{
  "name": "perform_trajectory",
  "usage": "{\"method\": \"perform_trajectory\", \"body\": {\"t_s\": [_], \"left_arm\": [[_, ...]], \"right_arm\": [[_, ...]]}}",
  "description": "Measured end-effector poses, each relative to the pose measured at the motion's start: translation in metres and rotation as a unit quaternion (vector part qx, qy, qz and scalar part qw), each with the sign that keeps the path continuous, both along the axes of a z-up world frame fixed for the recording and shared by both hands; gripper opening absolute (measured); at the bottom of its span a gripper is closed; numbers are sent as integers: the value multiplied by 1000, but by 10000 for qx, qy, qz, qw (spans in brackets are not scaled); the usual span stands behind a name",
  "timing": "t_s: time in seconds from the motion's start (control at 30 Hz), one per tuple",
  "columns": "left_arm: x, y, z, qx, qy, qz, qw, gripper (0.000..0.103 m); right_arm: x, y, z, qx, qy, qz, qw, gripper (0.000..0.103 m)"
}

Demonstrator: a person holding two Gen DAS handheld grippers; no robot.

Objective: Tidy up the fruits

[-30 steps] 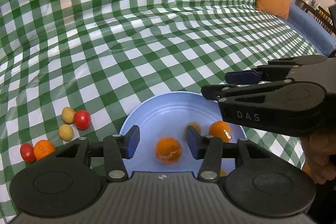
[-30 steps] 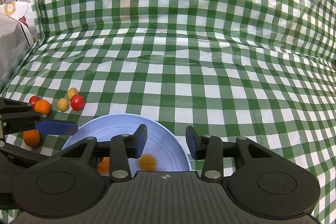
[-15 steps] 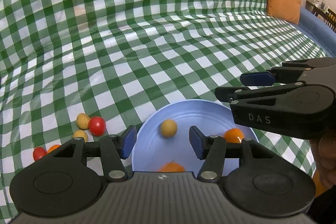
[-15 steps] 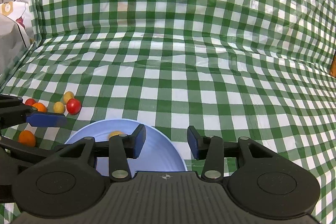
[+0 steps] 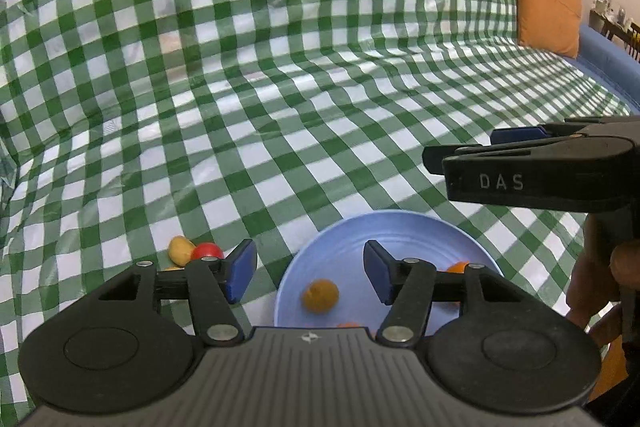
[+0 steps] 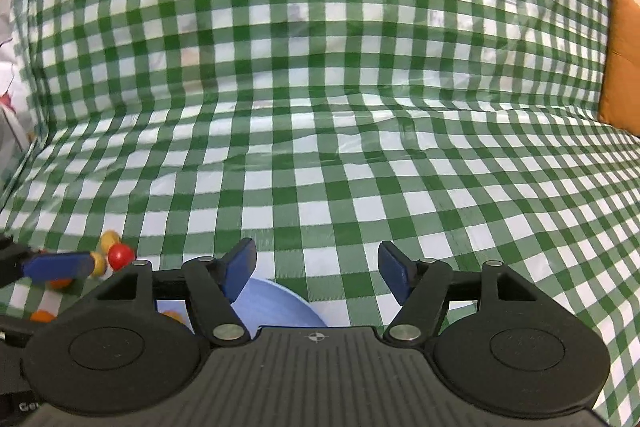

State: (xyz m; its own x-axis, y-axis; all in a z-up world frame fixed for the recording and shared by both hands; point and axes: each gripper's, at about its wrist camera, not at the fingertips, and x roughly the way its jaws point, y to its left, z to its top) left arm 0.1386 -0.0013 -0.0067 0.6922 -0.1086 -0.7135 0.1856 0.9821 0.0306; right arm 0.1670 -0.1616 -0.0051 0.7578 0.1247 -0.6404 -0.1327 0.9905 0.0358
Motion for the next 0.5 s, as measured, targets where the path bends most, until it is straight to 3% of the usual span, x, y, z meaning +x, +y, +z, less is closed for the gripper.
{"method": "perform_trajectory", "body": {"t_s": [0.13,0.17,0.23,0.33,0.43,0.5], "left_arm": [[-2,24,23,238,-539,441,9973,67],[-4,35,33,403,-759,647,9942,70],[-14,60,57,989,-1390,1153,9786,75],[-38,110,93,2033,-2289,2000,9307,87],[-52,179,124,2713,-2594,3040,8756,88],[-58,223,137,2836,-2598,3471,8553,88]], "right_arm": [[5,1,6,178,-78,-108,9998,70],[7,3,8,203,-85,-96,9997,70],[10,7,11,240,-115,-39,9996,70],[14,17,15,352,-124,39,9993,70],[12,31,20,493,-156,206,9985,70],[13,41,24,552,-192,333,9977,70]]}}
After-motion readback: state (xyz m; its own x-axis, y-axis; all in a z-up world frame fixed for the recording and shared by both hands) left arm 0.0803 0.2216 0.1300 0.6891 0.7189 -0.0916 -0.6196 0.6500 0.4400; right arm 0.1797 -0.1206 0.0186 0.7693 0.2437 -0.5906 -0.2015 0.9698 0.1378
